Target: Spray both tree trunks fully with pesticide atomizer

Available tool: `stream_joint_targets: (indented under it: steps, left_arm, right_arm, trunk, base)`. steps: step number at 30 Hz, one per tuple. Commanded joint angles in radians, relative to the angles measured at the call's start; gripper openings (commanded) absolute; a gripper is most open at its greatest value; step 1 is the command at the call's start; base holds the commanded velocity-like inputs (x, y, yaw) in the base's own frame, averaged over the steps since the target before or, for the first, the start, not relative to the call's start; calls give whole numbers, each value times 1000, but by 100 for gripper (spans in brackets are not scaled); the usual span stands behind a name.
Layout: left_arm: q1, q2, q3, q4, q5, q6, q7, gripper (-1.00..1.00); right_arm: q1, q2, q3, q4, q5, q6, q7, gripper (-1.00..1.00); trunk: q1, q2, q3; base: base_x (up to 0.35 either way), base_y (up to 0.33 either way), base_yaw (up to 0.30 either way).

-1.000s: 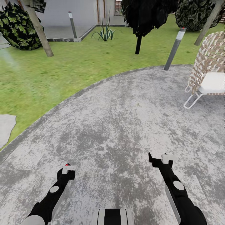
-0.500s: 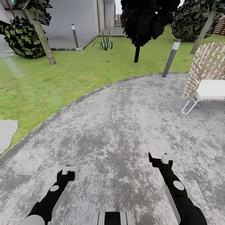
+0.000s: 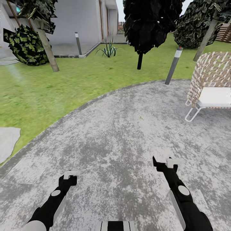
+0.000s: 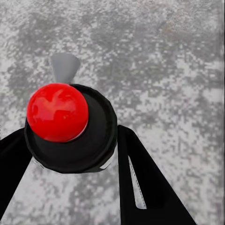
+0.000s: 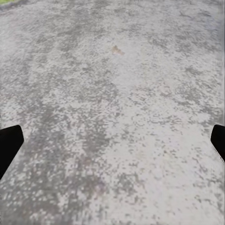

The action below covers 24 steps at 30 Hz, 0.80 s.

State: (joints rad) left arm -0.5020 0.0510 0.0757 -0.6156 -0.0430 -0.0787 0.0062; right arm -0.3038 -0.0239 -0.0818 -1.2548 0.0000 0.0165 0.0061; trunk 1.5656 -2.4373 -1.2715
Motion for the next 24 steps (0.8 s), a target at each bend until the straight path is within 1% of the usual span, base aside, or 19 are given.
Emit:
stream_joint_targets:
  steps: [1, 2, 4, 5, 7, 8, 10, 11, 14, 17, 20, 22, 23, 24]
  left_arm:
    - [0, -1, -2, -17, -2, 5, 0, -100]
    - [0, 0, -4, -40, -4, 20, 0, -100]
    - [2, 3, -5, -91, -4, 73, -1, -100]
    - [5, 5, -4, -132, -5, 127, -1, -100]
    - [11, 9, -3, -245, -6, 249, -3, -100]
    - [12, 9, -3, -271, -7, 273, -3, -100]
    - [14, 11, -3, -352, -9, 337, -6, -100]
    - [15, 11, -3, -376, -9, 356, -6, -100]
    - [15, 9, -2, -408, -5, 381, -9, -100]
    - [16, 2, -1, -405, -1, 380, -5, -100]
    - [16, -2, -2, -378, 1, 375, -5, -100]
    - [16, -7, -3, -319, 1, 353, -1, -100]
    - [16, -8, -3, -305, 1, 344, -1, -100]
    - [16, -9, -3, -278, 1, 324, 0, -100]
  right_arm:
    - [0, -1, -1, -2, 0, -1, 0, 100]
    - [0, -2, -1, -3, 0, -1, 0, 100]
    - [0, -4, -2, -5, 0, 0, 0, 100]
    - [0, -4, -2, -6, 0, 0, 0, 100]
    - [0, -5, -2, -7, -1, 0, 0, 100]
    - [0, -5, -2, -7, -1, 0, 0, 100]
    - [0, -5, -2, -7, -1, 0, 0, 100]
    - [0, -4, -2, -8, -1, 0, 0, 100]
    - [0, -4, -1, -7, -2, 1, 0, 100]
    - [0, -3, -1, -6, -2, 2, 0, 100]
    - [0, -2, -1, -6, -2, 2, 0, 100]
    - [0, -2, 0, -2, -2, 2, 0, 100]
    - [0, -1, 0, -1, -1, 2, 0, 100]
    - [0, 0, 0, 0, -1, 2, 0, 100]
  trunk:
    - [-4, 7, 5]
    - [-8, 14, 9]
    - [-15, 28, 19]
    - [-19, 35, 23]
    - [-27, 49, 33]
    - [-31, 56, 38]
    - [-38, 70, 47]
    - [-42, 77, 51]
    - [-54, 98, 65]
    - [-65, 119, 78]
    - [-77, 140, 91]
    - [-84, 154, 99]
    - [-88, 161, 104]
    - [-92, 168, 108]
  base:
    - [0, 0, 0]
    - [0, 0, 0]
    - [0, 0, 0]
    - [0, 0, 0]
    - [0, 0, 20]
    - [0, 0, 47]
    - [0, 0, 86]
    - [0, 0, 122]
    - [0, 0, 160]
    - [0, 0, 187]
    - [0, 0, 196]
    - [0, 0, 204]
    - [0, 0, 208]
    - [0, 0, 209]
